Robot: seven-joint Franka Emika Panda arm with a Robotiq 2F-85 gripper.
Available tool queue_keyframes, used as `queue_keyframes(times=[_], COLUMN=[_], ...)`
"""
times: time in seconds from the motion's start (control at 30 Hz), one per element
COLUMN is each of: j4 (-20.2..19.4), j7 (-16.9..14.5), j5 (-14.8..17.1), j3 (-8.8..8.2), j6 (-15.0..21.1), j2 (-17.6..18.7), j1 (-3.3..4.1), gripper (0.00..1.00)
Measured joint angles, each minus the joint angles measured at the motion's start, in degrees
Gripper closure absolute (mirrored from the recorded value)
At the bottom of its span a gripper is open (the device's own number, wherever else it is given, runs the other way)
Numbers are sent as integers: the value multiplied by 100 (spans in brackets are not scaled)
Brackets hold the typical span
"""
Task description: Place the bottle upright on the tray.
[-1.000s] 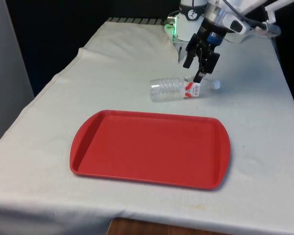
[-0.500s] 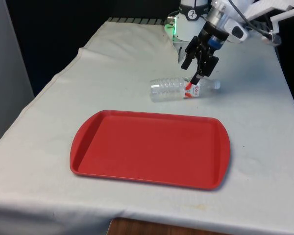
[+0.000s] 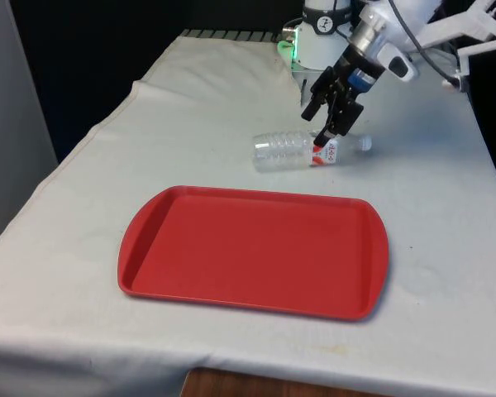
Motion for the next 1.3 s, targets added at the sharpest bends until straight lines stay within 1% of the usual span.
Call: queue_keyframes(times=[0.1, 0.13, 0.3, 0.33, 0.47, 0.5, 0.6, 0.63, 0.67, 0.8, 0.9, 0.93, 1.0, 1.03, 1.07, 1.1, 1.17, 1.27, 1.3], j4=[23, 52, 132, 132, 166, 166, 201, 201, 223, 264, 298, 298, 304, 321, 321, 344, 350, 367, 372], j7=[97, 206, 516, 516, 722, 722, 882, 882, 980, 1180, 1398, 1398, 1507, 1610, 1610, 1719, 1776, 1948, 2040], j5=[-40, -92, -246, -246, -332, -332, -407, -407, -441, -521, -619, -619, -659, -688, -688, -728, -751, -808, -837], j3=[11, 23, 69, 69, 103, 103, 143, 143, 166, 229, 309, 309, 350, 401, 401, 453, 476, 561, 613], j6=[-52, -115, -298, -298, -435, -435, -550, -550, -642, -825, -1003, -1003, -1094, -1180, -1180, -1266, -1318, -1432, -1501], j2=[40, 92, 229, 229, 304, 304, 361, 361, 395, 441, 481, 481, 498, 521, 521, 544, 561, 607, 630], j1=[6, 11, 17, 17, 34, 34, 34, 34, 40, 46, 52, 52, 57, 57, 57, 63, 63, 69, 74], gripper=[0, 0, 0, 0, 0, 0, 0, 0, 0, 0, 0, 0, 0, 0, 0, 0, 0, 0, 0])
